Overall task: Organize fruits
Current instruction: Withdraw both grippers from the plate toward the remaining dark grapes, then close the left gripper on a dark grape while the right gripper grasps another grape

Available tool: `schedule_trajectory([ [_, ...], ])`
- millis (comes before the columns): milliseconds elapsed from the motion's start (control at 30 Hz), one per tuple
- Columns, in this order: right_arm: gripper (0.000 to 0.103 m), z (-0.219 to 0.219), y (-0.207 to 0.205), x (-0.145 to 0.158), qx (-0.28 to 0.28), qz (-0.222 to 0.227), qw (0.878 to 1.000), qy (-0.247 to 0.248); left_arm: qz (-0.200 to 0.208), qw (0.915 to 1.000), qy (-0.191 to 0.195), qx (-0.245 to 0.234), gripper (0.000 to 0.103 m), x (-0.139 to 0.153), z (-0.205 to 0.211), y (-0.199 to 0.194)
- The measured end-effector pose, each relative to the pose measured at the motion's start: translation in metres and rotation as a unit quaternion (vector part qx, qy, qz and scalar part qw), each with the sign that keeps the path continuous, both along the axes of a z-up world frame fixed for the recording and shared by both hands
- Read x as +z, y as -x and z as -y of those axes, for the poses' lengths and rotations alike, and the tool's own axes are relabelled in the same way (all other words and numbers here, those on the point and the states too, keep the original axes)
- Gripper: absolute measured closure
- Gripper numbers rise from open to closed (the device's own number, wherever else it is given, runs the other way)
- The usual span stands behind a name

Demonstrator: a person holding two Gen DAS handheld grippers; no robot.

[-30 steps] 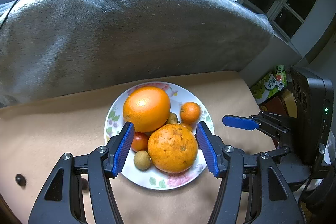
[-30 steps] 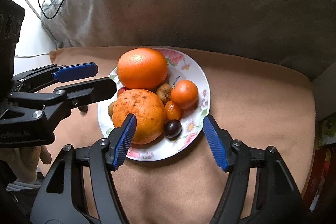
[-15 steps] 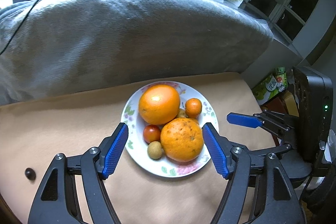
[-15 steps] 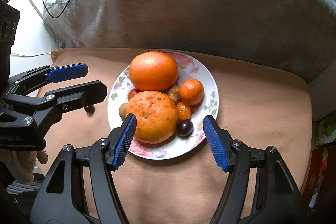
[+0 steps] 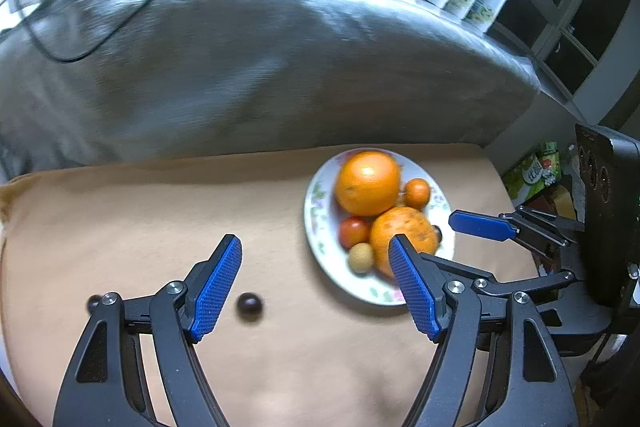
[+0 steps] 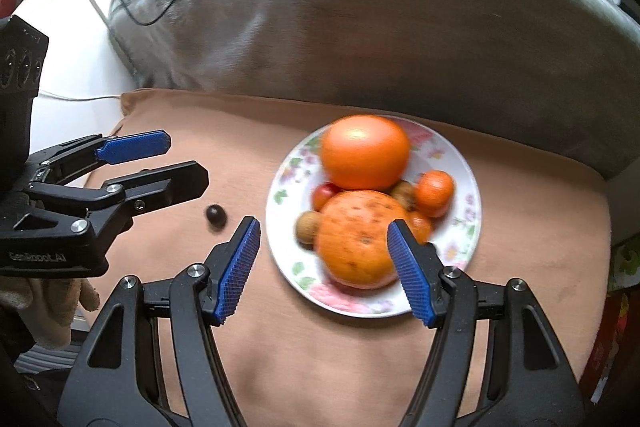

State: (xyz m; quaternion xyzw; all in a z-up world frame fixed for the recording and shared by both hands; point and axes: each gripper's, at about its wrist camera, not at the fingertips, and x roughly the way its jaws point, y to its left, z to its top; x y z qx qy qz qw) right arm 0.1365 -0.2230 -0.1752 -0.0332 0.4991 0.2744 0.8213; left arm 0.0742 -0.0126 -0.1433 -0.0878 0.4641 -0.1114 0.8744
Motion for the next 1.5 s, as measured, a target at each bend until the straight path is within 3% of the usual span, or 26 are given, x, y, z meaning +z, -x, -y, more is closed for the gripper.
schedule_trajectory([
  [400, 0.034, -0.068, 0.011, 0.001, 0.061, 0.002, 0.998, -0.006, 0.000, 0.9983, 0.000, 0.058, 0.027, -0.008, -0.067, 0.028],
  [667, 0.034, -0.114, 0.017, -0.012, 0.103, -0.008, 0.995, -0.004, -0.020, 0.9961, -0.001, 0.086, 0.029, -0.031, -0.109, 0.049],
  [1000, 0.043, -0.150, 0.013, -0.043, 0.128, -0.037, 0.991, 0.008, -0.053, 0.9901, 0.018, 0.129, 0.037, -0.065, -0.151, 0.060],
  [1100, 0.044, -0.156, 0.012, -0.051, 0.133, -0.043, 0.990, 0.016, -0.063, 0.9881, 0.028, 0.137, 0.045, -0.076, -0.159, 0.059],
  [1200, 0.059, -0.161, 0.010, -0.061, 0.137, -0.052, 0.989, 0.024, -0.070, 0.9868, 0.031, 0.142, 0.046, -0.085, -0.164, 0.055],
  [1500, 0.060, -0.167, 0.003, -0.072, 0.129, -0.052, 0.990, 0.037, -0.077, 0.9869, 0.033, 0.138, 0.051, -0.100, -0.172, 0.040],
])
